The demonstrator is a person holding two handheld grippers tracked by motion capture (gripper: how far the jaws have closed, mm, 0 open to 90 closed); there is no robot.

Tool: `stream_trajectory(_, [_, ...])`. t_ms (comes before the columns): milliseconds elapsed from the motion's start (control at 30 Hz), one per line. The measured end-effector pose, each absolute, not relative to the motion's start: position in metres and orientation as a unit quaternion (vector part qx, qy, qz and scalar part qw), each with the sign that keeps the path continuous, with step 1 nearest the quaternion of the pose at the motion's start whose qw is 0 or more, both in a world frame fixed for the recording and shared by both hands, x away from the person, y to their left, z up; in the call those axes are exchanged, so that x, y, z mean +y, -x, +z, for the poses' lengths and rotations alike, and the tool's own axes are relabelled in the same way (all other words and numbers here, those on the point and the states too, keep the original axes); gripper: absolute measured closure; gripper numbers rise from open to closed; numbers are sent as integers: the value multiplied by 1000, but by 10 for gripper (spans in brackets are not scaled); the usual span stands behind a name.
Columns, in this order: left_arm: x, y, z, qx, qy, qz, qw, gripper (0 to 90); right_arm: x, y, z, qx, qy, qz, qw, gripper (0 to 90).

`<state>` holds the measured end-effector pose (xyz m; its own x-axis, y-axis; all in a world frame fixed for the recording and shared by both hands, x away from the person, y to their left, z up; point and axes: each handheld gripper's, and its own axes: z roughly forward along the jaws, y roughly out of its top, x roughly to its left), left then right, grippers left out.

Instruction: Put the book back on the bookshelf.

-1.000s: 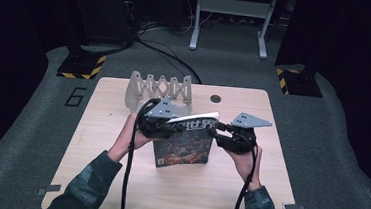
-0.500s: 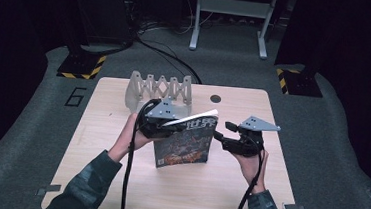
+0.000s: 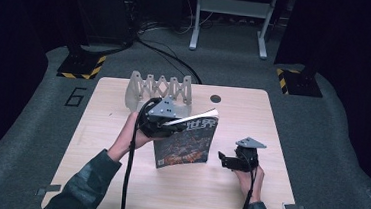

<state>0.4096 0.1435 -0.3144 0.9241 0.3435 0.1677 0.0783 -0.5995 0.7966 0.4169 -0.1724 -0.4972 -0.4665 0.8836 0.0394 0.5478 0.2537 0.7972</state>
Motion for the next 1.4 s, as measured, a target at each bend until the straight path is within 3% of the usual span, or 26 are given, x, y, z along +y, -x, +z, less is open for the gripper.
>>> stream_trajectory(500, [135, -407, -313, 111, -896, 154, 401, 820, -177, -427, -526, 753, -495, 368, 230, 103])
stream_trajectory(1400, [148, -403, -289, 136, -908, 170, 358, 821, -172, -433, -528, 767, -495, 343, 220, 141])
